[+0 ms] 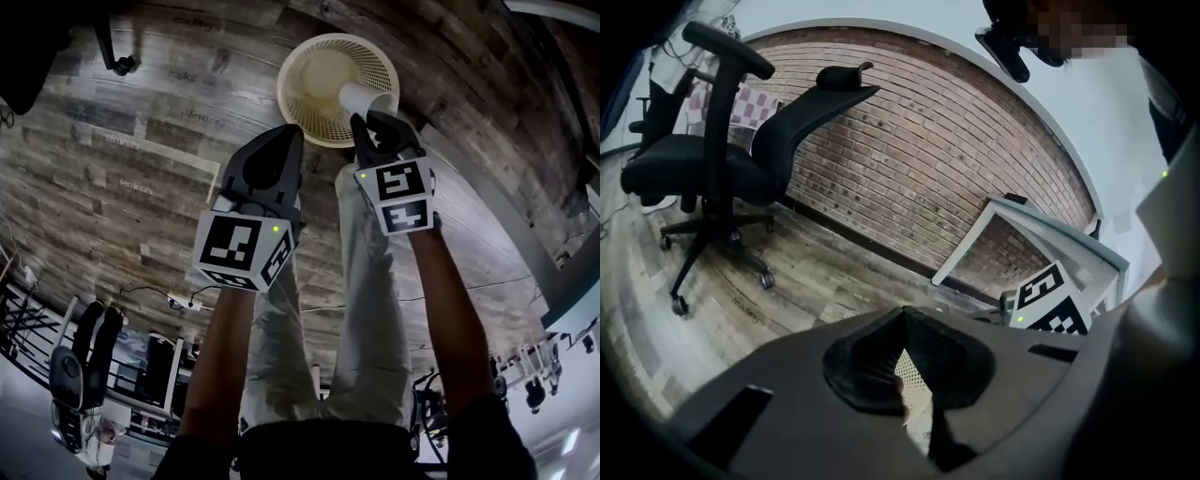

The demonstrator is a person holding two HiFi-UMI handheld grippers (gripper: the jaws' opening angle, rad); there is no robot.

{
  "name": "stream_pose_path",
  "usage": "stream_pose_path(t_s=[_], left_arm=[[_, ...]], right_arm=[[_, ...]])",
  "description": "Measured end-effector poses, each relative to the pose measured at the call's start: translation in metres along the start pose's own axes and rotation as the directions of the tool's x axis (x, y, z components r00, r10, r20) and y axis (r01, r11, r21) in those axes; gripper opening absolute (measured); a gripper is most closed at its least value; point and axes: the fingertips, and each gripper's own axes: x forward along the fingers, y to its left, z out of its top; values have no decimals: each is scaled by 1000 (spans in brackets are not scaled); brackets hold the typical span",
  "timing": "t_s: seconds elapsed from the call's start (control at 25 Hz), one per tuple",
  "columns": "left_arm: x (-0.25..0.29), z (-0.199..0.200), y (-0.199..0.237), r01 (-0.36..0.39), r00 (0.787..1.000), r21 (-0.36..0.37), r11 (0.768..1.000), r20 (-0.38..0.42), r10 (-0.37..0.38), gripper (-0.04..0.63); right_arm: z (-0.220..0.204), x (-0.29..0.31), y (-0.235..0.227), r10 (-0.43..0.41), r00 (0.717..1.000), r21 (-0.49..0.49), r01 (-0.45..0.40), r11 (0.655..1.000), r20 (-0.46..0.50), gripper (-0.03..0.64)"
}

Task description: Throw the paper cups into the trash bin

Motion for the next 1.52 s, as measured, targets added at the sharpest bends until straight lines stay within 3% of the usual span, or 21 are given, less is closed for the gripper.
stream_pose_path(t_s=[0.16,0.28,0.56,0.72,0.96,1.24,1.52], left_arm=[[11,-14,10,-7,1000,-61,998,-20,6,3],[17,-21,20,-33,999,-53,998,-39,31,3],[22,-34,28,-42,997,1,999,-67,42,3],[20,-41,28,-41,995,33,999,-86,43,3],[19,-42,26,-31,995,79,996,-95,39,3],[8,-31,27,-42,996,94,995,-74,49,3],[-14,-11,18,-48,997,117,992,-54,55,3]], right_arm=[[-17,27,0,-29,998,-116,23,993,-52,21],[-32,46,2,-33,995,-162,16,987,-99,21],[-67,83,0,-51,978,-185,14,983,-201,21],[-79,91,-6,-45,972,-131,14,991,-232,21],[-81,89,-12,-38,974,-67,24,998,-225,64],[-69,73,-6,-52,979,-36,46,998,-195,64],[-38,34,6,-71,990,-57,64,996,-124,57]])
